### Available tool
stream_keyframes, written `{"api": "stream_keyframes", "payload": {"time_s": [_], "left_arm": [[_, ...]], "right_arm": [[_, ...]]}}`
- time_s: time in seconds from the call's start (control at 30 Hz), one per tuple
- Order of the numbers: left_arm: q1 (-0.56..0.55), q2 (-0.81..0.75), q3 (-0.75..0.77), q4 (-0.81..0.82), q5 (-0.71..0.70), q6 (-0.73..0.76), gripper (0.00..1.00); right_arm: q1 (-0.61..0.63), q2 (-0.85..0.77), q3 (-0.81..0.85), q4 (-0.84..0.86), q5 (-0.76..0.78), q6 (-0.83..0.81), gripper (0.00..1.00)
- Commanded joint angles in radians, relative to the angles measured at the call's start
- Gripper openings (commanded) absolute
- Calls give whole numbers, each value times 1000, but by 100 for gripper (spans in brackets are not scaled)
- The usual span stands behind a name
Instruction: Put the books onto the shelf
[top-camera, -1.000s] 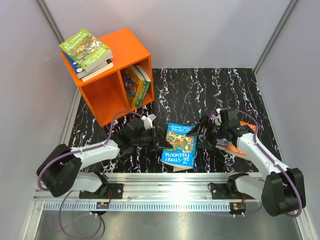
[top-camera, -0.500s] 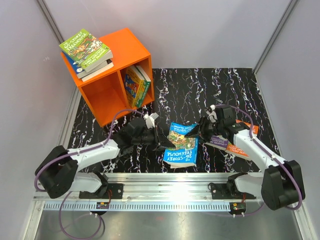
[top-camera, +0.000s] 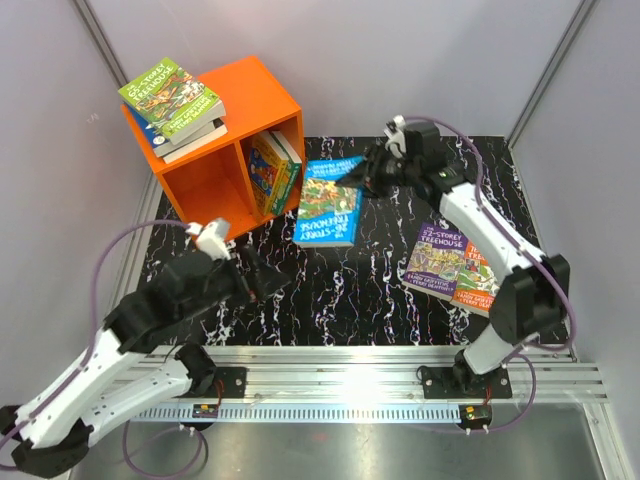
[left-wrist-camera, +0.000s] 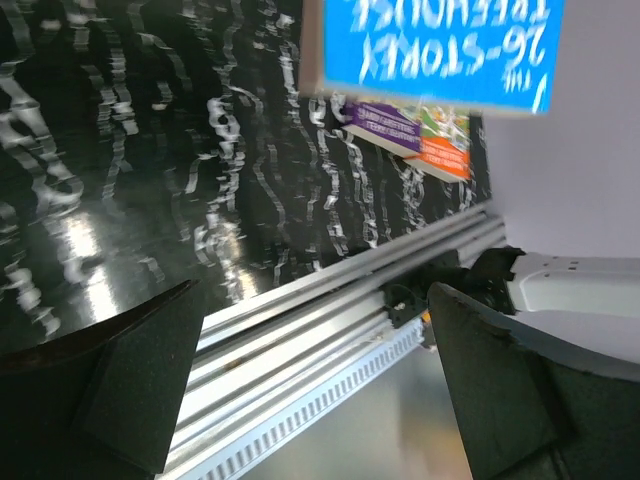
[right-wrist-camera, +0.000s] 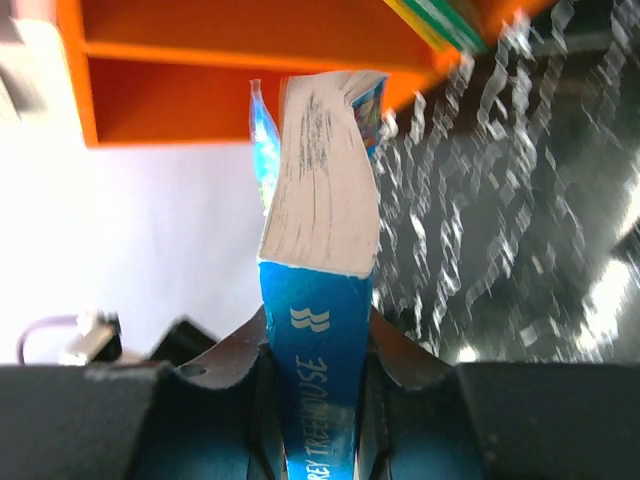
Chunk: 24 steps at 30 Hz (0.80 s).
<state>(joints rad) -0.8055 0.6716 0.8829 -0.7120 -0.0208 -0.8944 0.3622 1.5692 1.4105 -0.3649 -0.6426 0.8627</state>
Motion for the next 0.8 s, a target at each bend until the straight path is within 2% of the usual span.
{"api": "stream_keyframes", "payload": {"time_s": [0.0, 0.03, 0.13, 0.2, 0.37, 0.53, 0.67, 0.77], "left_arm": [[2, -130, 31, -285, -174, -20, 99], [0, -157, 31, -334, -189, -29, 99], [2, -245, 34, -434, -211, -81, 99], [0, -289, 51, -502, -222, -119, 99], [0, -368, 99, -602, -248, -179, 99], [0, -394, 132, -673, -257, -198, 99], [2, -385, 145, -682, -252, -196, 99], [0, -371, 148, -682, -243, -196, 99]], "right_arm": [[112, 122, 215, 41, 78, -2, 0], [132, 152, 320, 15, 108, -45, 0], [190, 256, 489, -80, 240, -105, 0], [213, 316, 548, -120, 303, -125, 0], [248, 448, 743, -173, 383, -182, 0], [285, 587, 1014, -288, 478, -237, 0], [296, 640, 1073, -274, 578, -254, 0], [299, 589, 951, -134, 636, -243, 0]]}}
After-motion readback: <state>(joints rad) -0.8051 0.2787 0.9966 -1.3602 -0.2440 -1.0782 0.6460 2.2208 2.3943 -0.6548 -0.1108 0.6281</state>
